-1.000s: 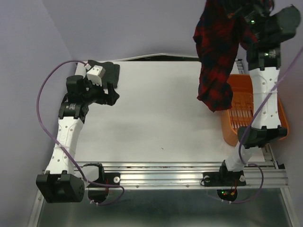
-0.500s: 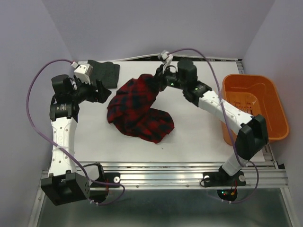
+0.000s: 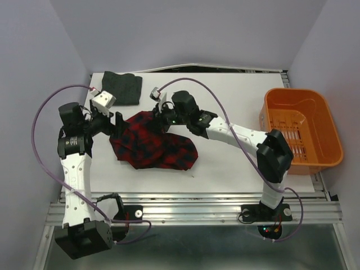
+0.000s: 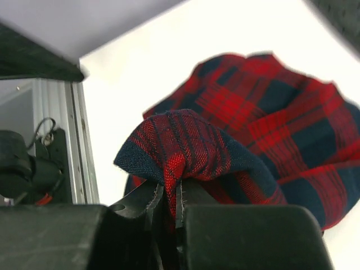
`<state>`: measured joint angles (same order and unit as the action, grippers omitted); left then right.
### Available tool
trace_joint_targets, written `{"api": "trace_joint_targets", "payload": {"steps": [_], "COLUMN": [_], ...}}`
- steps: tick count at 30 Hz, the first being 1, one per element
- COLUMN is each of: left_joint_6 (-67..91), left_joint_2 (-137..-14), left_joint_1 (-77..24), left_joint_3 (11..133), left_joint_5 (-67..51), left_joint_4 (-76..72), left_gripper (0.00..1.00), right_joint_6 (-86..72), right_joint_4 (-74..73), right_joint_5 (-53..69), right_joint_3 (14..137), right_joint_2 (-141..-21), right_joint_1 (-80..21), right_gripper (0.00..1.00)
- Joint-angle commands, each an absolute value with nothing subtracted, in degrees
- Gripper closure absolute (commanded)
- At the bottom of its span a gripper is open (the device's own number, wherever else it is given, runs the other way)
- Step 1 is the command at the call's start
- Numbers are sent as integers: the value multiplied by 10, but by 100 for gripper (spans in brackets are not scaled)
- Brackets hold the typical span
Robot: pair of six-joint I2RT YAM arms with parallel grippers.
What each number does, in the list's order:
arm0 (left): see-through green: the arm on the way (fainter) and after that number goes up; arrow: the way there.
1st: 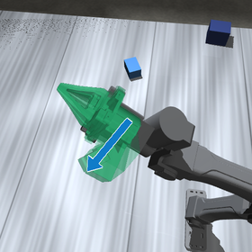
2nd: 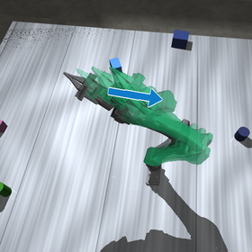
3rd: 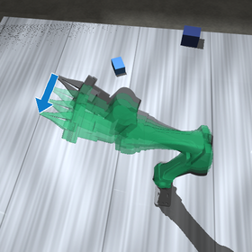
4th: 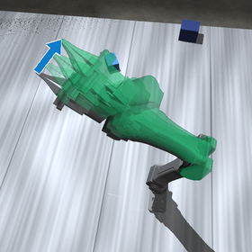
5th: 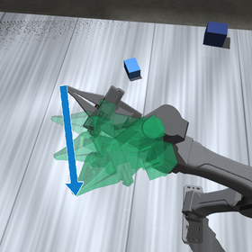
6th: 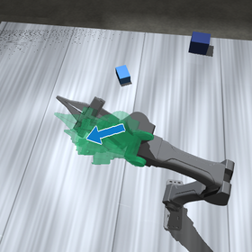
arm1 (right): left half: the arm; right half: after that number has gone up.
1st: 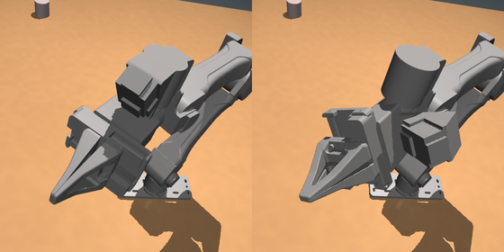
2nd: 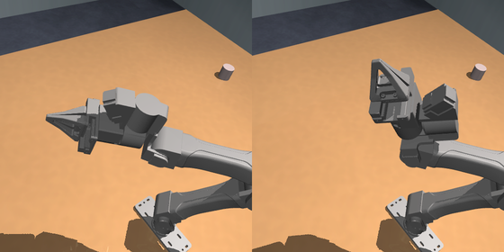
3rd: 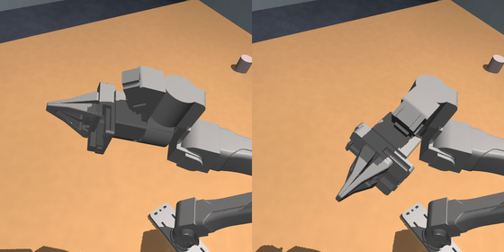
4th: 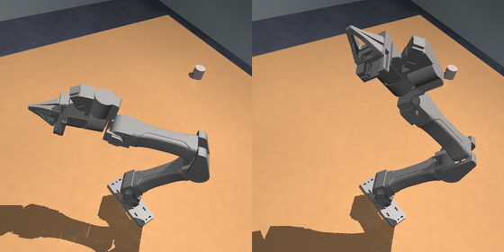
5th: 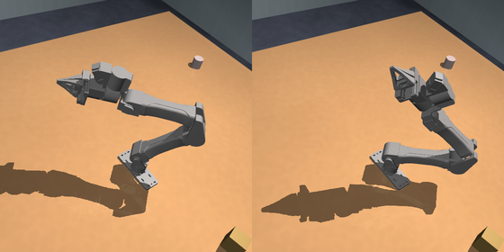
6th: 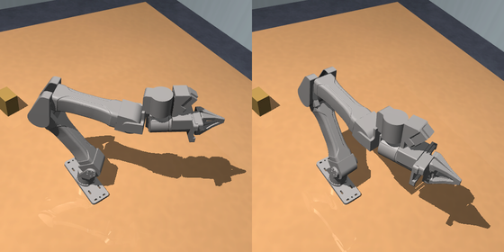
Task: Fold and stack the skirts
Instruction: Move the skirt to the center of the board
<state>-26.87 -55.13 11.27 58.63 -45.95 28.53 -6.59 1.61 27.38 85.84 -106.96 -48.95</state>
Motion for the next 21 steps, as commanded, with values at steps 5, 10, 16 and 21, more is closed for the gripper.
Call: {"api": "trace_joint_targets", "payload": {"steps": [5,10,16,21], "left_joint_6": [-181,-220,-210,-219], "left_joint_2": [-624,-671,-659,-674], "left_joint_1": [183,183,173,172], "left_joint_3": [639,672,651,651], "left_joint_5": [-443,-491,-495,-483], "left_joint_4": [221,265,219,214], "left_gripper": [13,13,13,14], "right_joint_6": [-8,177,93,133], "right_joint_4": [-30,-209,-226,-238], "right_joint_5": [264,222,194,213], "right_joint_3": [978,983,949,971], "right_joint_2": [-1011,-924,-844,-777], "right_joint_1": [-433,-428,-269,-244], "right_gripper": [99,99,99,99]}}
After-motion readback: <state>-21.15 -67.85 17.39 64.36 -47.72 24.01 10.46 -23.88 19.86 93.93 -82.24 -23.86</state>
